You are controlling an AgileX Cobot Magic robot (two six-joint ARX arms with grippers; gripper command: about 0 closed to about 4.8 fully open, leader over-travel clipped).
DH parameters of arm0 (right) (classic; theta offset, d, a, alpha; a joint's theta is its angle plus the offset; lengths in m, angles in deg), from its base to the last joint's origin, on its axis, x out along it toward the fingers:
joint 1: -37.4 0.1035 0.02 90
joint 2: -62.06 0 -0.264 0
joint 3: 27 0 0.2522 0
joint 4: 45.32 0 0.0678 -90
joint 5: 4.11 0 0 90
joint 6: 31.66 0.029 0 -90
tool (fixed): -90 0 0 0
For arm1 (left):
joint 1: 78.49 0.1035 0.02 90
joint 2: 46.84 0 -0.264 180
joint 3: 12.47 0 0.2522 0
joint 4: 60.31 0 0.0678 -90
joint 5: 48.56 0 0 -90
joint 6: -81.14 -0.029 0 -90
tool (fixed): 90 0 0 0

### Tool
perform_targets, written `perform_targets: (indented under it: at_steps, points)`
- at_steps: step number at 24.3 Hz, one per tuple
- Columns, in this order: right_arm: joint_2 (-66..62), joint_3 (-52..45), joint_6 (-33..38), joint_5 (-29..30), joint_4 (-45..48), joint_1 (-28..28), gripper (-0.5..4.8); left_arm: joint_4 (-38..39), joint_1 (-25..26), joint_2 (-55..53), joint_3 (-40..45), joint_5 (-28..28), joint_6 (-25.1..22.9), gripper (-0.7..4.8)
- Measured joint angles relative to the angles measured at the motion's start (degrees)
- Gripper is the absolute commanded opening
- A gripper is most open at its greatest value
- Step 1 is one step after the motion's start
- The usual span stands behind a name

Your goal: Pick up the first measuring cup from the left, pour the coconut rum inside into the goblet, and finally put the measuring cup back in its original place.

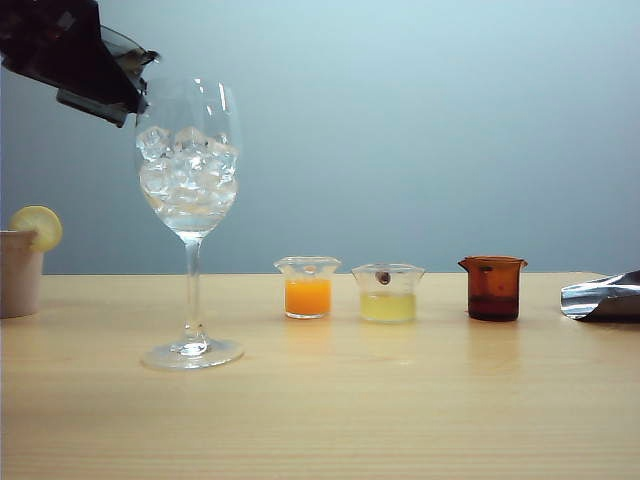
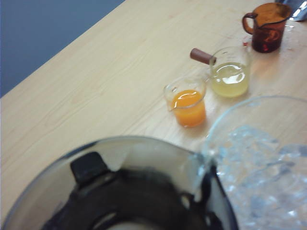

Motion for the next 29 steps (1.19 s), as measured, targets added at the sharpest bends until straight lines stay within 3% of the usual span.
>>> perform_targets:
  at_steps: [6,13,18,24,29]
  points:
    - [-0.28,0.0,-0.48,0.0,-0.22,-0.07,-0.05,-0.04,-3.19,0.02,-0.61,-2.84,-6.08,1.43]
    - [-0.31,0.0,-0.72,0.0,-0.22,-0.07,-0.05,-0.81,-3.74,0.13,-0.85,-4.72,-8.46,1.43]
    - [-0.28,0.0,-0.81,0.0,-0.22,-0.09,-0.05,-0.74,-3.74,0.63,-1.66,-4.92,-15.34,1.43]
    - [-0.28,0.0,-0.83,0.0,-0.22,-0.09,-0.05,-1.77,-3.74,0.85,-2.91,-4.92,-16.87,1.42]
    - [-0.31,0.0,-0.83,0.0,-0.28,-0.07,-0.05,-1.64,-5.9,0.92,-2.91,-5.84,-21.31,1.41]
